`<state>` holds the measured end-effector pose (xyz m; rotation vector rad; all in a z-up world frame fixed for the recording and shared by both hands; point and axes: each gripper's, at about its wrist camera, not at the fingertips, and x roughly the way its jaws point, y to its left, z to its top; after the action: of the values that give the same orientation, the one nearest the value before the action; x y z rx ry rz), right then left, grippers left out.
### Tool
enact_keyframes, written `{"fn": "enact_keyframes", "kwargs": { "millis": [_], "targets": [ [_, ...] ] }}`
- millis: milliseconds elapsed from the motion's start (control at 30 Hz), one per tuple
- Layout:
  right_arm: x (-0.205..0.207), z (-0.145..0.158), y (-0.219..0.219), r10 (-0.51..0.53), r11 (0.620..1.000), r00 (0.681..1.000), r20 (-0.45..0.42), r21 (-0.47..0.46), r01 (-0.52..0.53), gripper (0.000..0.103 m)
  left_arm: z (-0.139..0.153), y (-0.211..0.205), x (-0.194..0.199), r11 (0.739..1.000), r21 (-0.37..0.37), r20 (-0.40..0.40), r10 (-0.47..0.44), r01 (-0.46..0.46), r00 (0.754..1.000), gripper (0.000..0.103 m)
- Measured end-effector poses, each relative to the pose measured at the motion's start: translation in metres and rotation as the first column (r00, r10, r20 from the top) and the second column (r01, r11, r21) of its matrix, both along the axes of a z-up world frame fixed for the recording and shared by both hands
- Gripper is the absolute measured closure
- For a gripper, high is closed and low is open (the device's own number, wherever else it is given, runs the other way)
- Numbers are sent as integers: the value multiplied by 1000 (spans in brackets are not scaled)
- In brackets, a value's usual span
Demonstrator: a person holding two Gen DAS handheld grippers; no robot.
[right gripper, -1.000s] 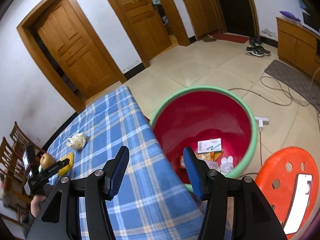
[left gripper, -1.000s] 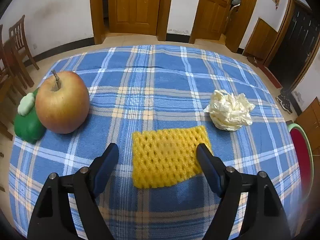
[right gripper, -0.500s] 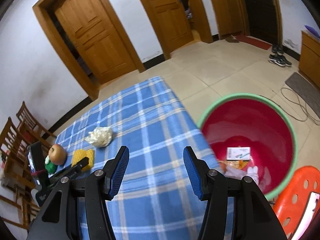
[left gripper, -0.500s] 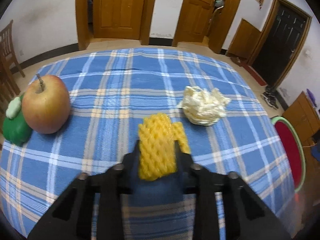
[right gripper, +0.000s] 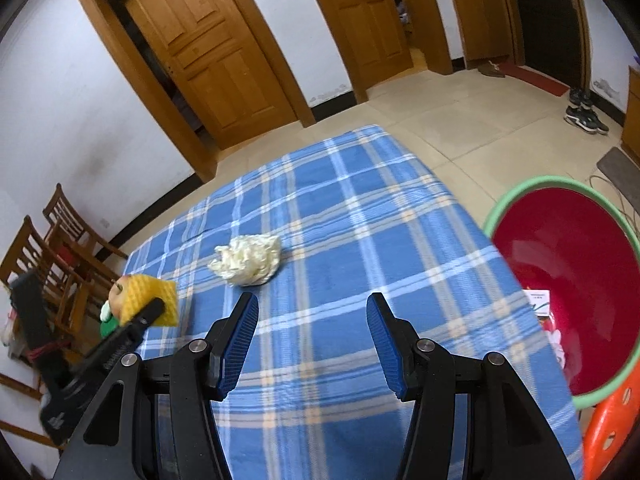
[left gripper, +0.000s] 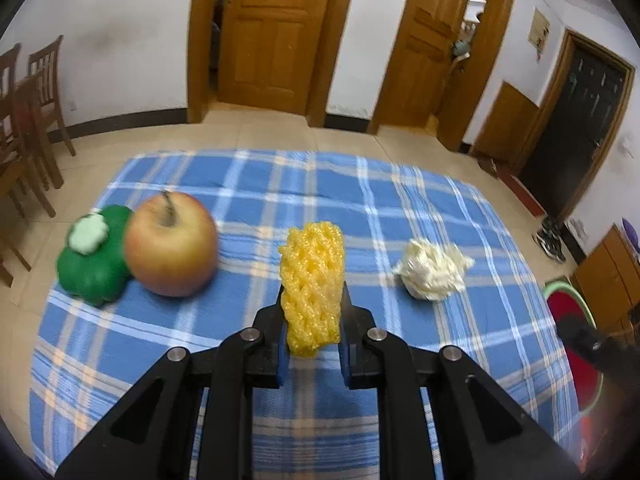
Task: Collect trash
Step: 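Grasp the crumpled white paper with the right tool, then carry the paper over the red bucket and open the right tool while the left tool carries the net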
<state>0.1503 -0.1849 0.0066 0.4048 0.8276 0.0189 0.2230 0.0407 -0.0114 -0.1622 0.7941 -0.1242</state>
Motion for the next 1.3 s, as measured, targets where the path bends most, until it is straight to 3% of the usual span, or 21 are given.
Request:
{"fn": "enact_keyframes", "kwargs": {
  "millis": [267, 367, 500, 967, 1033, 1067, 1300],
  "targets": [
    [25, -13, 27, 22, 999, 1000, -2, -27, -22, 45, 10, 19, -5, 996, 41, 64, 78, -81, 995, 85],
    [37, -17, 36, 30, 999, 1000, -1, -40, -30, 32, 8, 23, -4, 994, 44, 71, 94, -97, 993, 85],
    [52, -20, 49, 52, 997, 999, 11, -56, -51, 27, 4, 28, -5, 994, 29, 64, 108, -110, 992, 85],
    [98, -45, 81, 59, 987, 998, -32, -145, -63, 24, 4, 37, -6, 992, -13, 65, 129, -128, 990, 85],
    [101, -52, 80, 62, 991, 997, -46, -113, -67, 37, 4, 39, -5, 992, -17, 64, 129, -129, 990, 85],
    [101, -55, 80, 62, 992, 997, -51, -105, -67, 48, 4, 38, -5, 992, -19, 63, 130, -129, 990, 85],
    [89, -44, 77, 62, 994, 998, 1, -91, -62, 70, 4, 34, -6, 993, -14, 67, 115, -114, 991, 85]
  ]
}}
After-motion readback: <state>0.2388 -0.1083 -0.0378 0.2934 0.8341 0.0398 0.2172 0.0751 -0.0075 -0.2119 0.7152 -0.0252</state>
